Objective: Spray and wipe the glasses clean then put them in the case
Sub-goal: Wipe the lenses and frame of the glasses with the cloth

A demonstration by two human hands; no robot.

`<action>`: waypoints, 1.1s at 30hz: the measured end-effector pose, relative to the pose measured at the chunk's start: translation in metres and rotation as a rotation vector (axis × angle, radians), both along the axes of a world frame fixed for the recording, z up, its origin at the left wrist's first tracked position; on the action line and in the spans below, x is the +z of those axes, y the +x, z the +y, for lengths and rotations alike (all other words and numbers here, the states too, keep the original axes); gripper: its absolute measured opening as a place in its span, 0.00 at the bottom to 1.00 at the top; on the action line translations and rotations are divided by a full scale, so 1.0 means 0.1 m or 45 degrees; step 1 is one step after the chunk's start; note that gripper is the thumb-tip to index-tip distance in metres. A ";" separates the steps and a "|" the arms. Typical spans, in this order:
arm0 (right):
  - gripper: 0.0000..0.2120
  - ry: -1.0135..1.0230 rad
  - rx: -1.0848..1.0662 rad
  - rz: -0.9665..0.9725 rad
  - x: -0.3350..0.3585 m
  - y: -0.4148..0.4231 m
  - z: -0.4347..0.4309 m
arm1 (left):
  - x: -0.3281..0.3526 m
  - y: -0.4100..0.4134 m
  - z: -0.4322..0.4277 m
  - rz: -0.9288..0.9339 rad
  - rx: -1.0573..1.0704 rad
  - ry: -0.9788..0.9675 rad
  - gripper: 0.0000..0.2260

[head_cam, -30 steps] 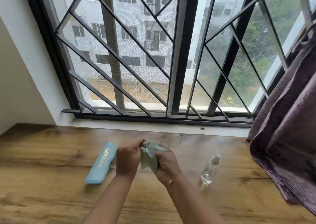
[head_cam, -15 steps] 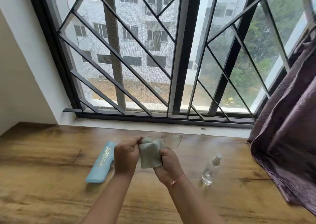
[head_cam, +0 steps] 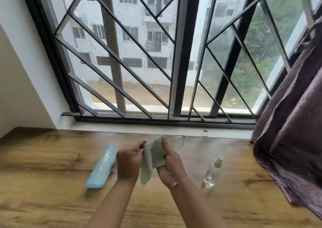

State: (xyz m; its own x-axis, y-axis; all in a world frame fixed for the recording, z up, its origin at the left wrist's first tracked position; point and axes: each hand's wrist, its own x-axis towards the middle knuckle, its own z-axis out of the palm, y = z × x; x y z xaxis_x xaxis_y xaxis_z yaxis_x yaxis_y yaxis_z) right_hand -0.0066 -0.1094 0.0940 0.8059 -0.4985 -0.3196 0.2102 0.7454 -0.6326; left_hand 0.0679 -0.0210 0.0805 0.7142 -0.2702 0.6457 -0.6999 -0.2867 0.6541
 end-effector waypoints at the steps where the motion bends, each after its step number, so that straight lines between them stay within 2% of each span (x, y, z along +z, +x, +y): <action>1: 0.15 0.001 0.011 0.008 -0.01 -0.04 -0.04 | -0.01 0.03 0.01 0.018 0.034 0.005 0.10; 3: 0.17 -0.005 0.037 0.027 -0.04 -0.12 -0.10 | -0.02 0.08 0.02 0.043 0.083 0.007 0.09; 7: 0.29 0.061 0.021 -0.079 -0.13 -0.28 -0.26 | -0.01 0.14 0.05 0.021 0.134 0.005 0.09; 9: 0.24 0.108 -0.019 -0.108 -0.14 -0.34 -0.34 | -0.03 0.16 0.06 0.011 0.149 0.018 0.10; 12: 0.08 0.135 -0.053 -0.105 -0.06 -0.40 -0.43 | -0.05 0.17 0.07 0.006 0.164 0.005 0.07; 13: 0.07 0.128 -0.050 -0.115 -0.04 -0.40 -0.45 | -0.06 0.16 0.08 0.008 0.161 -0.004 0.07; 17: 0.14 0.057 0.032 -0.153 0.02 -0.43 -0.46 | -0.08 0.13 0.07 -0.009 0.109 0.003 0.06; 21: 0.21 -0.038 0.010 -0.069 -0.02 -0.42 -0.47 | -0.09 0.13 0.07 -0.022 0.067 0.034 0.07; 26: 0.17 -0.156 -0.076 0.049 -0.03 -0.39 -0.42 | -0.08 0.10 0.08 -0.062 0.059 0.031 0.07; 31: 0.21 -0.286 -0.108 0.138 -0.04 -0.41 -0.42 | -0.10 0.09 0.09 -0.069 0.062 0.050 0.06; 33: 0.19 -0.278 -0.159 0.149 -0.04 -0.42 -0.43 | -0.11 0.09 0.11 -0.073 0.063 0.054 0.06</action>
